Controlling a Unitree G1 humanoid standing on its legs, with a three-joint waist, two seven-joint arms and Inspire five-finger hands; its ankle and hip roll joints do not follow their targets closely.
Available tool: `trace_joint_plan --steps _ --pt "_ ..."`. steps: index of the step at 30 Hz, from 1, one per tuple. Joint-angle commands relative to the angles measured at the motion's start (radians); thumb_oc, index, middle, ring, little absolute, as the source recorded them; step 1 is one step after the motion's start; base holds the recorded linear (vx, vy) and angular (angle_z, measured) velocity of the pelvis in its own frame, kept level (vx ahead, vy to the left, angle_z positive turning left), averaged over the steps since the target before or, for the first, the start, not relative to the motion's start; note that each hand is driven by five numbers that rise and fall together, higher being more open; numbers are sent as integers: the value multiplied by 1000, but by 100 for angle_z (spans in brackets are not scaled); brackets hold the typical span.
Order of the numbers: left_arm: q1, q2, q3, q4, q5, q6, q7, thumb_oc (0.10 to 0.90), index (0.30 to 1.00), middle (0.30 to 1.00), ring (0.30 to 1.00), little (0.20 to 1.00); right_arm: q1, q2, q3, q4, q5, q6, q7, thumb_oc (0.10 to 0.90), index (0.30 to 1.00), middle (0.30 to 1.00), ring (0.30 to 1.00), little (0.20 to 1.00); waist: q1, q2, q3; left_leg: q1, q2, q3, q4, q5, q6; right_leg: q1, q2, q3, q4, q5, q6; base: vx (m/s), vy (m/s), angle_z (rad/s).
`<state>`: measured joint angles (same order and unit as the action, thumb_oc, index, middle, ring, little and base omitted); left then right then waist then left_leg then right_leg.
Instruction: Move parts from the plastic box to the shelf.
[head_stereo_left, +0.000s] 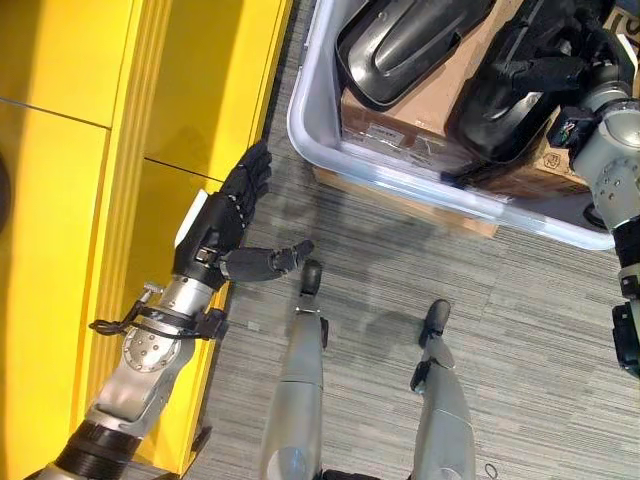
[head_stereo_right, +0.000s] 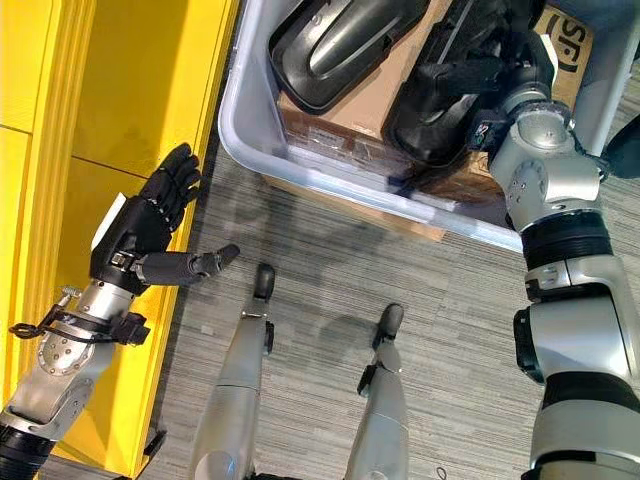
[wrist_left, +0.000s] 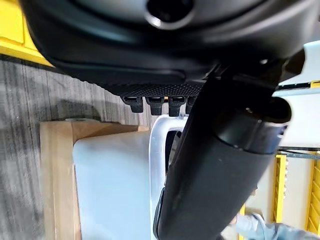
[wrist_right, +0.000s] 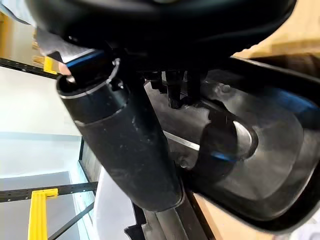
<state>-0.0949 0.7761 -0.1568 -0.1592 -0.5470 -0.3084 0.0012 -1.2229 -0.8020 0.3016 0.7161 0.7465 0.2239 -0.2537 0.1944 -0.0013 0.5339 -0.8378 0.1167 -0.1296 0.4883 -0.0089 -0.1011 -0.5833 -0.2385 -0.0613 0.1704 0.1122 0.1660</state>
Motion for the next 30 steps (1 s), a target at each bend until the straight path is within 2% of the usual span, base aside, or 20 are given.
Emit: trace_joint_plan --steps 1,6,9,10,13,15,21,30 --pt "-3 39 52 -139 -37 -118 -18 900 1000 1000 1000 1000 -137 -131 46 -17 -101 -65 -41 900 1000 1000 1000 1000 29 -8 -14 67 -70 55 -164 31 76 114 69 -83 127 -227 -76 19 -63 0" --pt "7 56 49 -132 -53 -120 -47 900 1000 1000 1000 1000 -189 -160 92 -8 -195 -105 -107 900 1000 1000 1000 1000 38 -14 -14 83 -62 54 -166 29 73 145 66 -97 111 -221 -73 30 -67 0" --pt "12 64 50 -136 -58 -124 -55 900 1000 1000 1000 1000 -193 -164 93 -33 -179 -74 -96 900 1000 1000 1000 1000 37 -17 -14 91 -61 55 -172 29 72 155 65 -99 104 -219 -70 4 -22 -1" --pt "16 57 52 -139 -52 -124 -63 900 1000 1000 1000 1000 -193 -164 99 -40 -209 -59 -81 900 1000 1000 1000 1000 39 -17 -14 94 -60 57 -170 27 70 158 64 -100 101 -221 -71 0 0 0" --pt "11 50 42 -137 -49 -120 -55 900 1000 1000 1000 1000 -188 -157 107 -41 -185 -45 -103 900 1000 1000 1000 1000 37 -11 -14 95 -60 57 -161 22 72 153 59 -102 111 -225 -72 0 0 0" --pt "4 54 44 -133 -52 -118 -60 900 1000 1000 1000 1000 -186 -154 105 -37 -187 -11 -81 900 1000 1000 1000 1000 36 -12 -14 95 -61 58 -159 22 72 153 57 -102 111 -224 -71 -7 -13 -3" --pt "-3 50 43 -140 -50 -111 -68 900 1000 1000 1000 1000 -176 -144 106 3 -188 17 -52 900 1000 1000 1000 1000 36 -3 -14 91 -62 58 -154 20 70 142 53 -102 121 -230 -73 -2 -1 -1" --pt "-35 47 35 -137 -52 -102 -72 900 1000 1000 1000 1000 -128 -119 99 53 -210 -18 33 900 1000 1000 1000 1000 32 3 -14 96 -59 63 -168 25 68 134 52 -104 119 -228 -73 -39 -6 0"
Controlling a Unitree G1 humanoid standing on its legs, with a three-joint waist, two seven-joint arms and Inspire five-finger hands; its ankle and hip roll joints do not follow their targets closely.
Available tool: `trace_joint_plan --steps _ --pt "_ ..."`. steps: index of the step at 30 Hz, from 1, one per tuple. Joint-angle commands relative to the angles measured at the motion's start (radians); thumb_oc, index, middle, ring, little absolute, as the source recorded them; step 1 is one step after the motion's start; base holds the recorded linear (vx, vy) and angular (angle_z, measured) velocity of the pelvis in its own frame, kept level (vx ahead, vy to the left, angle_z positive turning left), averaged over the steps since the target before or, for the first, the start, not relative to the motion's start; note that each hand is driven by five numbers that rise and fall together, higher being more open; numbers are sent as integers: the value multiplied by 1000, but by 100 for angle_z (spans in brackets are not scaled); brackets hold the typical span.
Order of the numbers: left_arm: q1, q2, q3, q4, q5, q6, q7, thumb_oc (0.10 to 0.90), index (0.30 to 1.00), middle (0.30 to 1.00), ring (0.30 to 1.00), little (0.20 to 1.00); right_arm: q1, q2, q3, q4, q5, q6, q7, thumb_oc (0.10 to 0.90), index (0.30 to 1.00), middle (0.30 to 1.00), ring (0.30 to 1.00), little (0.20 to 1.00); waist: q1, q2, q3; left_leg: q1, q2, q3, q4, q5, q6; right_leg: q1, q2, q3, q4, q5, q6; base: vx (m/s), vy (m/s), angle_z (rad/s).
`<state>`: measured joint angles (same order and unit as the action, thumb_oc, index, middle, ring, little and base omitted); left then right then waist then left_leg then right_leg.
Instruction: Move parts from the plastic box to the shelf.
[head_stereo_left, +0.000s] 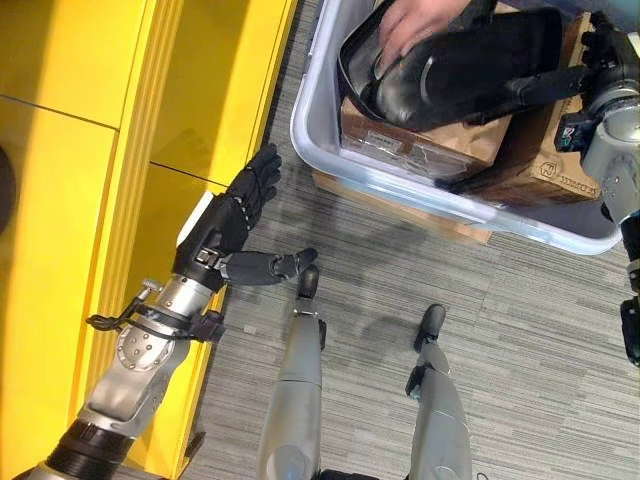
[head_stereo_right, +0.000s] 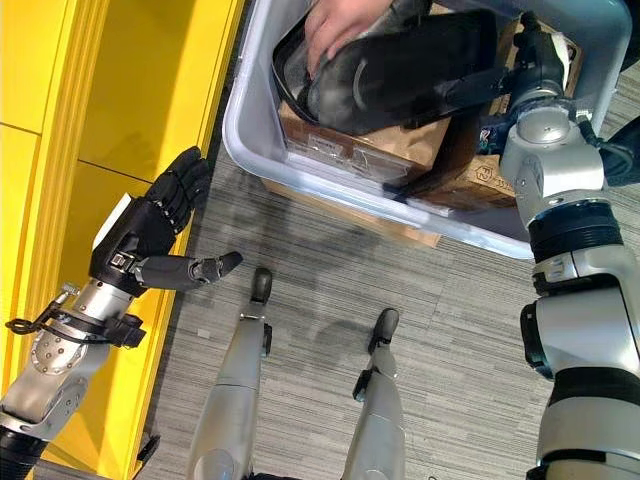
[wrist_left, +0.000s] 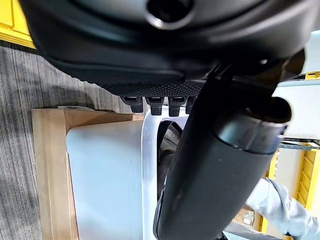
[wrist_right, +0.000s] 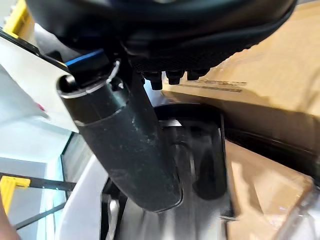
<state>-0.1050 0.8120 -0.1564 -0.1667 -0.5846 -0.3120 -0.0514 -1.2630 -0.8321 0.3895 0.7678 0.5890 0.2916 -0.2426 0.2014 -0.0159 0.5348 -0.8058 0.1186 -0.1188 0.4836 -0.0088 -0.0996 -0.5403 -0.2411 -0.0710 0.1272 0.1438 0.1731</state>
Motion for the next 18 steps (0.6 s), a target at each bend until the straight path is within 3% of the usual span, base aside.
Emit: trace_joint_plan --steps 1,5,16,18 --pt "-25 12 36 -130 -16 -101 -25 900 1000 1000 1000 1000 -77 -87 9 -1 -75 -90 46 900 1000 1000 1000 1000 25 15 -15 67 -60 53 -166 25 66 93 55 -95 159 -259 -79 -52 -33 -2" --pt "-30 19 41 -129 -18 -104 -52 900 1000 1000 1000 1000 -32 -84 19 -23 -152 -105 95 900 1000 1000 1000 1000 23 4 -15 97 -52 60 -190 29 65 124 57 -104 123 -244 -73 -53 -70 -2" --pt "-47 20 53 -134 -23 -93 -101 900 1000 1000 1000 1000 20 -69 13 -106 -259 -129 106 900 1000 1000 1000 1000 13 -15 -15 168 -31 73 -237 39 56 191 67 -106 67 -221 -64 -52 -68 0" --pt "-54 21 59 -132 -29 -87 -119 900 1000 1000 1000 1000 44 -76 12 -157 -402 -146 101 900 1000 1000 1000 1000 7 -24 -15 191 -25 77 -245 39 53 211 71 -102 55 -215 -60 -62 -113 -7"
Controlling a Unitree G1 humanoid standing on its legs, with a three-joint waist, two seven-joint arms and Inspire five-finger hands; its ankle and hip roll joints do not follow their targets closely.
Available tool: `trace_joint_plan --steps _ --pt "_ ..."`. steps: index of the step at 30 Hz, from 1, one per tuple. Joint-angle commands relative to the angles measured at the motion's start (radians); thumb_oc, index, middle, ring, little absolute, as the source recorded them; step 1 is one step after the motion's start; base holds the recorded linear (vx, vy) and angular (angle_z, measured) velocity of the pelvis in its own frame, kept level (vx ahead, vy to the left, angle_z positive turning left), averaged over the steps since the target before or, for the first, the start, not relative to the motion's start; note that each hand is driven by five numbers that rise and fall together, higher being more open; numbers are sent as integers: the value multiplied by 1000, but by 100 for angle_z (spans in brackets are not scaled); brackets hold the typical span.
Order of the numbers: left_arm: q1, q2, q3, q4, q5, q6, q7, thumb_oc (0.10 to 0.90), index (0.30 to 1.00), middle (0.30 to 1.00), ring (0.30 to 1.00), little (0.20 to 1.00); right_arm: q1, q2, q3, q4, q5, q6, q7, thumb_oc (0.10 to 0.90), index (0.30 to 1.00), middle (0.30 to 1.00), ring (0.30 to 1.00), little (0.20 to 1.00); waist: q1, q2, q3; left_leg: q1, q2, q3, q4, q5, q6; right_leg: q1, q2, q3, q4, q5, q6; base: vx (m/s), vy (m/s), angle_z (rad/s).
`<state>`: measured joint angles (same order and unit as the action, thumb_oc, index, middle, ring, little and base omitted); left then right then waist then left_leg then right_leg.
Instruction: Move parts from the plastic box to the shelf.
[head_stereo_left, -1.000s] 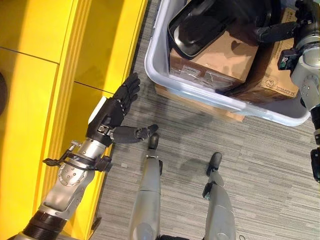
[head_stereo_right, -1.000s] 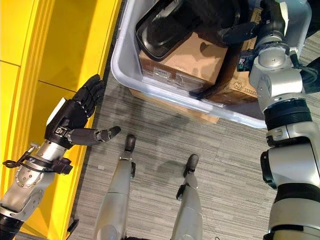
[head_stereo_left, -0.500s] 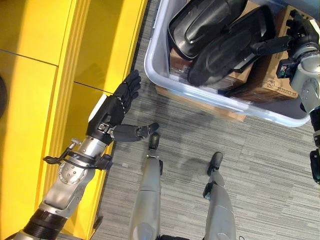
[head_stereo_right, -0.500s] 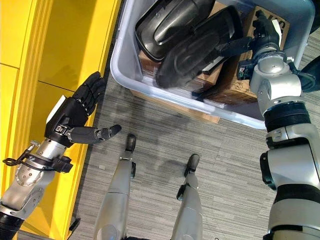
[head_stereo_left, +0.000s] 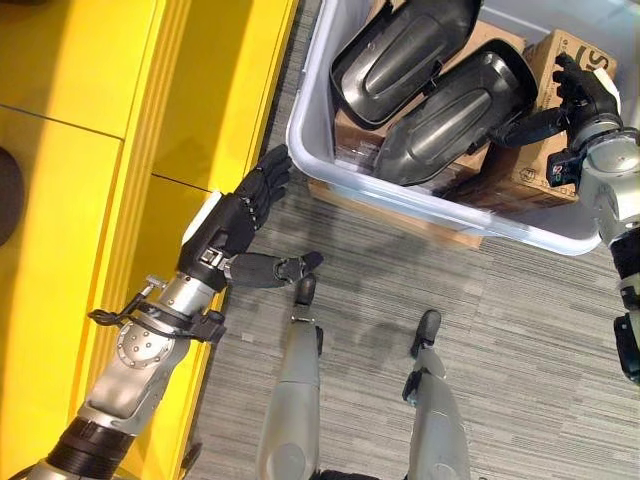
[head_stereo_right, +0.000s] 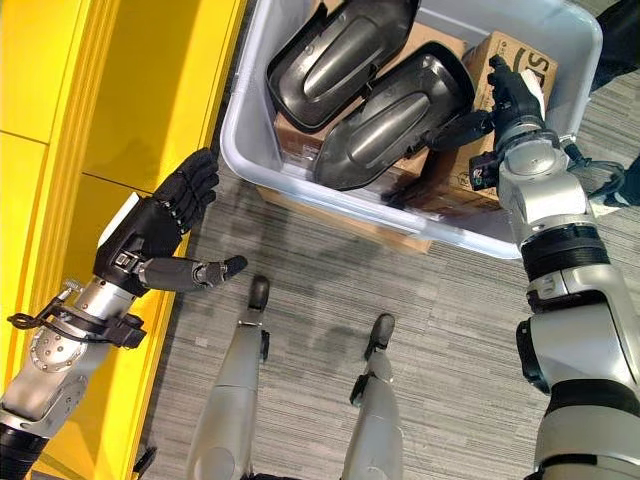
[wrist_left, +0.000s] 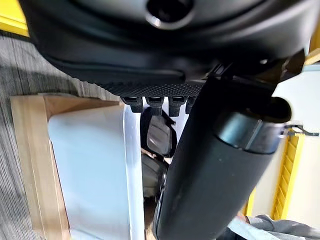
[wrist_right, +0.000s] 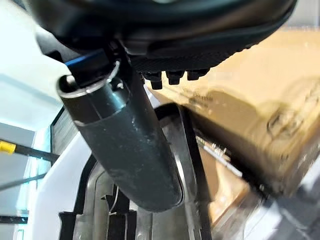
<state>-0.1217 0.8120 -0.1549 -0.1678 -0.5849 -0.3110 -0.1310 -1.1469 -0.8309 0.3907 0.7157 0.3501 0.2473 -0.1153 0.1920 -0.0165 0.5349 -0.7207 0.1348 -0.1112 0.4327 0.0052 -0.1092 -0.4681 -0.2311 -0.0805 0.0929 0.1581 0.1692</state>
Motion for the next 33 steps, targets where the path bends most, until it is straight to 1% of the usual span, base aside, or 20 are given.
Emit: trace_joint_plan --steps 1,2,3,5,8,9,10,11,14,16,18,19,23,24,26,28,29,31,32,33 --pt "-40 20 59 -129 -29 -88 -49 900 1000 1000 1000 1000 -66 -81 17 -123 -216 -106 -26 900 1000 1000 1000 1000 14 -27 -15 114 -39 72 -199 26 61 145 63 -92 83 -226 -55 -53 -103 -5" --pt "-40 19 62 -130 -30 -86 -56 900 1000 1000 1000 1000 -60 -90 21 -140 -243 -107 -32 900 1000 1000 1000 1000 12 -30 -15 119 -36 74 -201 27 61 150 64 -92 79 -224 -54 -37 -79 -4" --pt "-39 18 64 -130 -32 -84 -63 900 1000 1000 1000 1000 -54 -97 23 -155 -307 -112 -32 900 1000 1000 1000 1000 11 -32 -15 125 -34 76 -205 27 61 155 65 -91 74 -221 -53 -33 -83 -4" --pt "-34 20 70 -125 -29 -87 -80 900 1000 1000 1000 1000 -58 -135 54 -228 -508 -109 -29 900 1000 1000 1000 1000 5 -39 -15 144 -28 80 -214 28 59 169 70 -85 62 -213 -50 -54 -96 -8" --pt "-31 19 68 -120 -35 -93 -88 900 1000 1000 1000 1000 -65 -181 99 -328 -679 -95 -20 900 1000 1000 1000 1000 -2 -43 -15 167 -20 85 -228 33 56 187 72 -80 52 -210 -47 -67 -72 -9" --pt "-26 14 65 -117 -31 -94 -91 900 1000 1000 1000 1000 -77 -207 133 -362 -773 -100 -21 900 1000 1000 1000 1000 -4 -45 -15 174 -17 87 -233 37 52 192 73 -78 50 -209 -47 -58 -41 -4" --pt "-26 11 64 -117 -29 -93 -91 900 1000 1000 1000 1000 -81 -213 144 -367 -802 -104 -22 900 1000 1000 1000 1000 -5 -44 -15 175 -16 87 -234 38 51 193 73 -78 51 -209 -47 -75 -42 -5" --pt "-25 11 62 -116 -23 -95 -97 900 1000 1000 1000 1000 -97 -240 183 -390 -886 -131 -30 900 1000 1000 1000 1000 -8 -45 -15 177 -11 83 -235 43 49 193 73 -78 56 -211 -47 -65 -35 -6" --pt "-9 13 62 -105 -18 -107 -99 900 1000 1000 1000 1000 -108 -306 241 -483 -898 -120 -31 900 1000 1000 1000 1000 -15 -51 -15 186 1 83 -247 55 43 195 78 -79 61 -215 -49 -65 -52 -5" --pt "-11 16 63 -105 -29 -102 -102 900 1000 1000 1000 1000 -111 -326 260 -506 -926 -115 -45 900 1000 1000 1000 1000 -19 -52 -15 186 6 81 -254 65 40 192 80 -78 63 -215 -52 -46 -17 -5" --pt "-7 21 67 -102 -36 -105 -118 900 1000 1000 1000 1000 -110 -346 273 -514 -954 -119 -52 900 1000 1000 1000 1000 -21 -52 -15 190 8 79 -253 62 38 193 80 -76 69 -222 -53 -37 -28 -4" --pt "3 31 71 -97 -42 -115 -129 900 1000 1000 1000 1000 -110 -374 286 -522 -947 -120 -68 900 1000 1000 1000 1000 -23 -55 -15 191 15 78 -256 66 35 190 81 -76 72 -222 -55 -44 -28 0" --pt "4 45 82 -94 -70 -120 -153 900 1000 1000 1000 1000 -106 -414 311 -522 -987 -123 -62 900 1000 1000 1000 1000 -26 -55 -17 187 20 68 -251 67 33 176 85 -75 97 -234 -62 -22 -28 0" --pt "10 52 87 -92 -80 -119 -152 900 1000 1000 1000 1000 -97 -426 310 -526 -973 -124 -63 900 1000 1000 1000 1000 -26 -57 -20 184 21 67 -249 66 33 173 86 -76 99 -236 -64 -6 -54 -2" --pt "5 50 86 -83 -79 -115 -155 900 1000 1000 1000 1000 -85 -429 312 -531 -965 -114 -77 900 1000 1000 1000 1000 -27 -59 -21 183 22 66 -249 67 32 166 88 -76 108 -240 -65 -3 -16 -1" --pt "0 49 87 -81 -78 -111 -172 900 1000 1000 1000 1000 -87 -425 311 -527 -924 -97 -93 900 1000 1000 1000 1000 -28 -53 -18 178 22 61 -241 68 32 156 87 -74 125 -245 -70 0 0 0" --pt "2 51 89 -86 -83 -110 -164 900 1000 1000 1000 1000 -80 -422 296 -528 -877 -84 -137 900 1000 1000 1000 1000 -29 -48 -16 170 20 55 -236 67 32 146 87 -73 131 -248 -73 0 0 0" --pt "3 41 89 -80 -90 -115 -166 900 1000 1000 1000 1000 -52 -406 264 -528 -902 -88 -172 900 1000 1000 1000 1000 -32 -42 -15 172 18 56 -244 67 33 140 86 -75 133 -249 -74 -11 43 -3" --pt "-9 28 81 -73 -80 -123 -178 900 1000 1000 1000 1000 -28 -380 235 -525 -848 -56 -220 900 1000 1000 1000 1000 -36 -28 -15 171 15 57 -250 70 34 127 81 -75 139 -251 -76 -19 100 -5" --pt "-9 25 79 -75 -78 -126 -176 900 1000 1000 1000 1000 -14 -373 217 -531 -812 -41 -244 900 1000 1000 1000 1000 -37 -24 -15 171 14 59 -252 70 35 123 80 -73 140 -251 -77 -27 139 -3"
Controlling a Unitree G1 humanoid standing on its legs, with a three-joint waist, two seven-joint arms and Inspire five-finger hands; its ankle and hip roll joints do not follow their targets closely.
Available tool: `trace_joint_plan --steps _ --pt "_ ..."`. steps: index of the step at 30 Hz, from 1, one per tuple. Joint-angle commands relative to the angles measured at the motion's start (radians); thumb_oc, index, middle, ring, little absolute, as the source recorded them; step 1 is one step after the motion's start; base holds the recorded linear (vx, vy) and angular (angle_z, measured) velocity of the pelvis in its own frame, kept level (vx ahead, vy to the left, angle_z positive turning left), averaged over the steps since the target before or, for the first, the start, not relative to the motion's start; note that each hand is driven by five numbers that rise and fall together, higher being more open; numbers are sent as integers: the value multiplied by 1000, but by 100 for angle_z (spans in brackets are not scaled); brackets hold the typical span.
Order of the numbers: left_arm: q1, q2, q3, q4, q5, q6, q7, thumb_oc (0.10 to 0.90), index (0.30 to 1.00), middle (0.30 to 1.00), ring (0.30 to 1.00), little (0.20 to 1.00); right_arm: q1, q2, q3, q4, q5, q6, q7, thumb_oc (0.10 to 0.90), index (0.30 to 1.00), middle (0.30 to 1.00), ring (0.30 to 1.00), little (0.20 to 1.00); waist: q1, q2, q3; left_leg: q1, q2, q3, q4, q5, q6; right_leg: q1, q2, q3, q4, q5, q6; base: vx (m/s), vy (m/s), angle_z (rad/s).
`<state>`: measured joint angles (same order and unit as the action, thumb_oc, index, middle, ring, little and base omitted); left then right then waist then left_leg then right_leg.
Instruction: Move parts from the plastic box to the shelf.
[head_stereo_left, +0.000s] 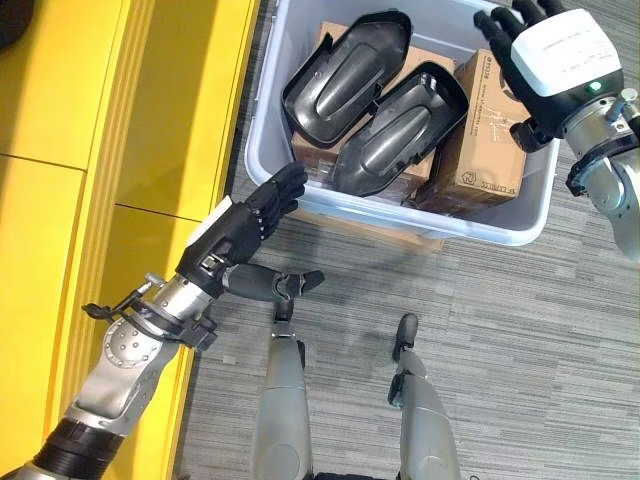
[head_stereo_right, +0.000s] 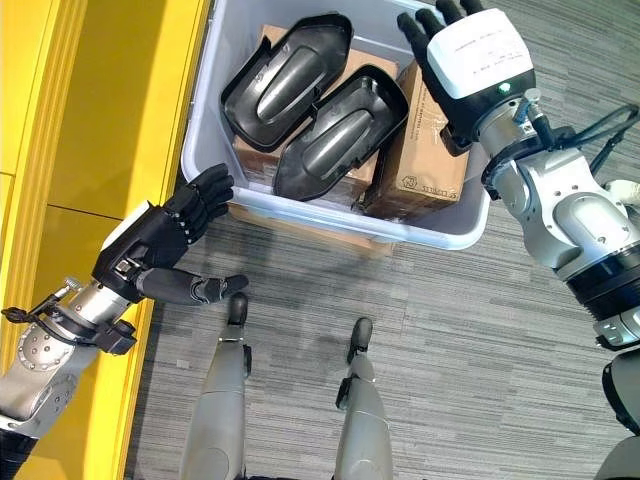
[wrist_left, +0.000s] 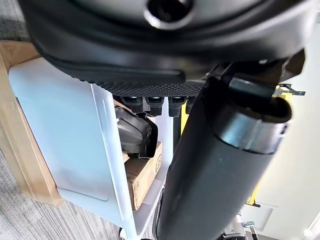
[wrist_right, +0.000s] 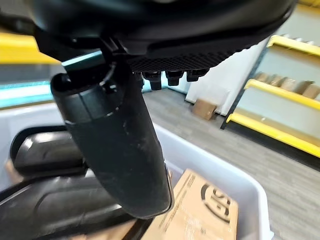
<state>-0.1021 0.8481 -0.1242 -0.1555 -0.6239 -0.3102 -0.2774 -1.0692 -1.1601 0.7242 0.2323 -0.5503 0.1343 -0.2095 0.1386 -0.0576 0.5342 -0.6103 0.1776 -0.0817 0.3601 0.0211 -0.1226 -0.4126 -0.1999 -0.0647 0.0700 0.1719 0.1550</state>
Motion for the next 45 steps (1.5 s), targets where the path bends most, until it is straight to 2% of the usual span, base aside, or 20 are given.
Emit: trace_joint_plan --steps 1,2,4,6,7,9,13,14,19,20,21,23,26,28,31,35,38,39,42,45 --pt "-27 -20 47 -94 -44 -126 -12 900 1000 1000 1000 1000 -70 -22 -156 -56 178 114 -205 900 1000 1000 1000 1000 10 28 -14 62 -33 31 -183 52 51 60 47 -84 164 -264 -65 -20 113 -3" --pt "-30 -29 44 -98 -42 -122 4 900 1000 1000 1000 1000 -48 14 -200 -61 291 150 -261 900 1000 1000 1000 1000 4 36 -14 66 -36 34 -188 50 52 54 44 -82 165 -263 -65 -21 126 -4" --pt "-57 -43 42 -98 -45 -110 6 900 1000 1000 1000 1000 -19 98 -296 -52 398 166 -295 900 1000 1000 1000 1000 -6 48 -14 69 -41 38 -193 51 53 38 41 -75 164 -255 -67 -29 133 -6" --pt "-67 -62 39 -107 -47 -105 1 900 1000 1000 1000 1000 0 148 -354 -59 443 170 -290 900 1000 1000 1000 1000 -11 57 -14 74 -46 43 -194 42 56 29 37 -70 171 -259 -68 -20 133 -10" --pt "-75 -86 33 -122 -45 -86 7 900 1000 1000 1000 1000 19 207 -401 -69 562 170 -286 900 1000 1000 1000 1000 -15 71 -14 74 -52 42 -191 36 59 17 34 -64 182 -264 -71 -8 129 -9" --pt "-80 -126 23 -129 -24 -73 4 900 1000 1000 1000 1000 49 286 -455 -84 667 189 -307 900 1000 1000 1000 1000 -17 84 -14 78 -56 45 -186 30 62 6 29 -58 200 -271 -75 0 132 -1" --pt "-94 -165 14 -139 -12 -54 -4 900 1000 1000 1000 1000 69 360 -504 -62 555 172 -215 900 1000 1000 1000 1000 -18 103 -14 81 -62 44 -191 33 65 -10 25 -53 218 -273 -79 0 108 -3" --pt "-91 -174 12 -131 -5 -58 -4 900 1000 1000 1000 1000 55 350 -493 -50 248 160 -126 900 1000 1000 1000 1000 -16 110 -14 93 -68 47 -193 25 67 -4 19 -53 224 -281 -78 10 79 -8" --pt "-81 -158 22 -109 2 -79 15 900 1000 1000 1000 1000 6 210 -384 -56 -250 89 45 900 1000 1000 1000 1000 -13 102 -14 98 -66 43 -193 32 65 4 14 -57 225 -274 -72 21 16 0" --pt "-64 -137 33 -109 -8 -90 14 900 1000 1000 1000 1000 -13 116 -322 -58 -317 60 69 900 1000 1000 1000 1000 -7 91 -14 98 -64 40 -193 35 64 10 15 -61 222 -273 -69 1 -92 3" --pt "-43 -114 47 -107 -17 -103 15 900 1000 1000 1000 1000 -20 29 -264 -61 -277 98 40 900 1000 1000 1000 1000 -5 75 -14 98 -55 38 -197 40 61 17 19 -68 219 -271 -67 7 -135 6" --pt "-11 -77 70 -109 -51 -106 -1 900 1000 1000 1000 1000 -19 -54 -228 -78 -165 152 -23 900 1000 1000 1000 1000 -4 52 -15 98 -43 34 -195 43 57 23 28 -77 224 -275 -69 29 -141 10" --pt "9 -51 81 -114 -67 -111 -29 900 1000 1000 1000 1000 -13 -89 -236 -80 -45 190 -96 900 1000 1000 1000 1000 -1 35 -18 96 -35 29 -191 44 55 28 36 -82 226 -275 -72 36 -108 7" --pt "45 -26 94 -108 -90 -126 -76 900 1000 1000 1000 1000 -43 -141 -225 -70 -157 108 -83 900 1000 1000 1000 1000 9 13 -27 98 -20 29 -195 48 47 43 46 -97 202 -267 -73 30 -133 -7" --pt "68 -17 96 -101 -89 -157 -94 900 1000 1000 1000 1000 -94 -188 -156 -75 -250 69 -28 900 1000 1000 1000 1000 15 9 -30 106 -8 32 -202 55 43 55 45 -104 189 -262 -72 1 -17 -2" --pt "74 11 115 -81 -125 -174 -87 900 1000 1000 1000 1000 -137 -229 -66 -56 -248 47 -17 900 1000 1000 1000 1000 17 -5 -41 117 3 36 -195 51 41 57 52 -109 218 -280 -80 30 -34 0" --pt "70 26 144 -77 -140 -147 -111 900 1000 1000 1000 1000 -109 -239 -52 -37 -241 5 -26 900 1000 1000 1000 1000 33 -25 -49 116 17 17 -169 44 41 58 68 -124 288 -317 -99 140 -235 7" --pt "82 34 164 -82 -134 -135 -120 900 1000 1000 1000 1000 -76 -239 -61 -45 -203 -4 -30 900 1000 1000 1000 1000 52 -42 -53 107 27 -5 -144 37 46 52 87 -132 363 -354 -117 165 -343 11" --pt "94 30 178 -77 -128 -127 -133 900 1000 1000 1000 1000 -41 -236 -73 -57 -212 -41 -48 900 1000 1000 1000 1000 64 -50 -52 104 35 -29 -125 35 44 46 98 -132 435 -389 -134 128 -220 9" --pt "137 9 200 -65 -87 -146 -142 900 1000 1000 1000 1000 20 -229 -88 -97 -221 -110 -64 900 1000 1000 1000 1000 84 -62 -54 126 50 -76 -103 13 35 44 118 -129 572 -477 -164 177 -301 19"
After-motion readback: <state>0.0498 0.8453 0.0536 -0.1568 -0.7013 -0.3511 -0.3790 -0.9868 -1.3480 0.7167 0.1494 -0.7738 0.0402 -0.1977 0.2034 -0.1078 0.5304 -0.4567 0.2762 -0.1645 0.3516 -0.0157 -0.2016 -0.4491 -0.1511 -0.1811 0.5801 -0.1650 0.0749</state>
